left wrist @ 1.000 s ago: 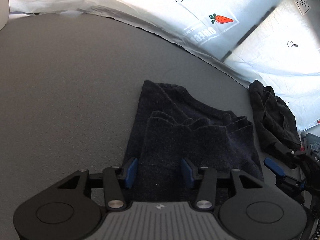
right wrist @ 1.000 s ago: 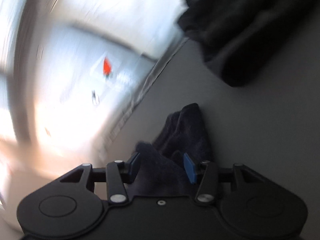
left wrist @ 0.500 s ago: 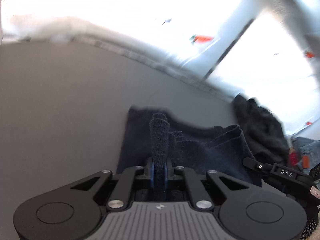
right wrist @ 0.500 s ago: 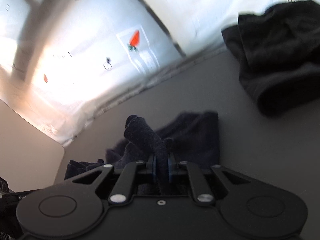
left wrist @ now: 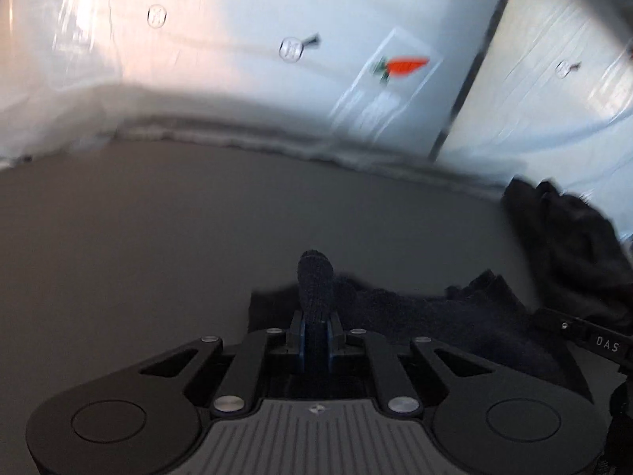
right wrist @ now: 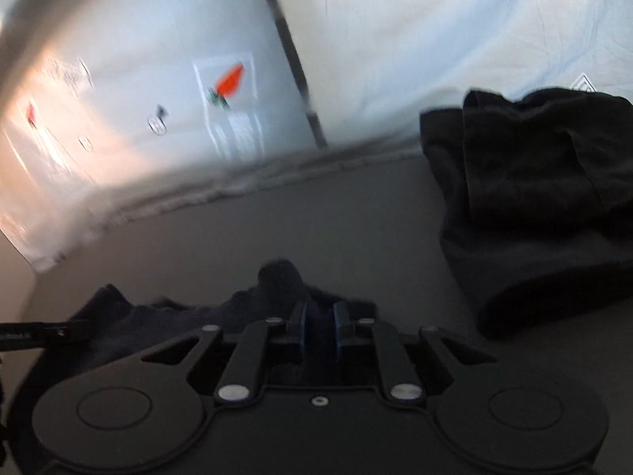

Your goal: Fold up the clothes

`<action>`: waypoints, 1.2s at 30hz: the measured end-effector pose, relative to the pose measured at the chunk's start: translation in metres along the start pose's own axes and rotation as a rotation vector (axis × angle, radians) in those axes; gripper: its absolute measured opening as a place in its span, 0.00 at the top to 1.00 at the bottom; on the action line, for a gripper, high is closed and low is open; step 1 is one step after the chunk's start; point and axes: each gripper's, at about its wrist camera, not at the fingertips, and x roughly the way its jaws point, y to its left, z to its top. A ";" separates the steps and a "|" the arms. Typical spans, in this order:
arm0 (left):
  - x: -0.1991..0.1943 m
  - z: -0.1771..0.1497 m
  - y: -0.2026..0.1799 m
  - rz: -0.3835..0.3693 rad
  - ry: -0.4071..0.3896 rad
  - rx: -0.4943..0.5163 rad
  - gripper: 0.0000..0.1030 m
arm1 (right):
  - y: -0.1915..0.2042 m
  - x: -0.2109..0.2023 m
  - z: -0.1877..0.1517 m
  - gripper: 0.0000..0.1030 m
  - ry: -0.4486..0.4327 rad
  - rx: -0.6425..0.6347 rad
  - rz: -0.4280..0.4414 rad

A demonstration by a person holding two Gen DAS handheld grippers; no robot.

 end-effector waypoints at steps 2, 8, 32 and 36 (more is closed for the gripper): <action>0.000 -0.013 -0.003 0.022 -0.020 0.022 0.77 | -0.004 0.003 -0.012 0.74 0.002 0.004 -0.018; -0.020 -0.007 -0.001 0.055 -0.041 0.028 0.60 | -0.023 -0.012 -0.012 0.53 0.012 0.085 -0.011; -0.003 -0.018 0.025 -0.152 0.042 -0.192 0.72 | -0.023 0.000 -0.020 0.79 0.077 0.226 0.171; -0.021 -0.022 0.006 -0.104 -0.014 -0.146 0.80 | -0.019 -0.023 -0.019 0.81 0.011 0.217 0.163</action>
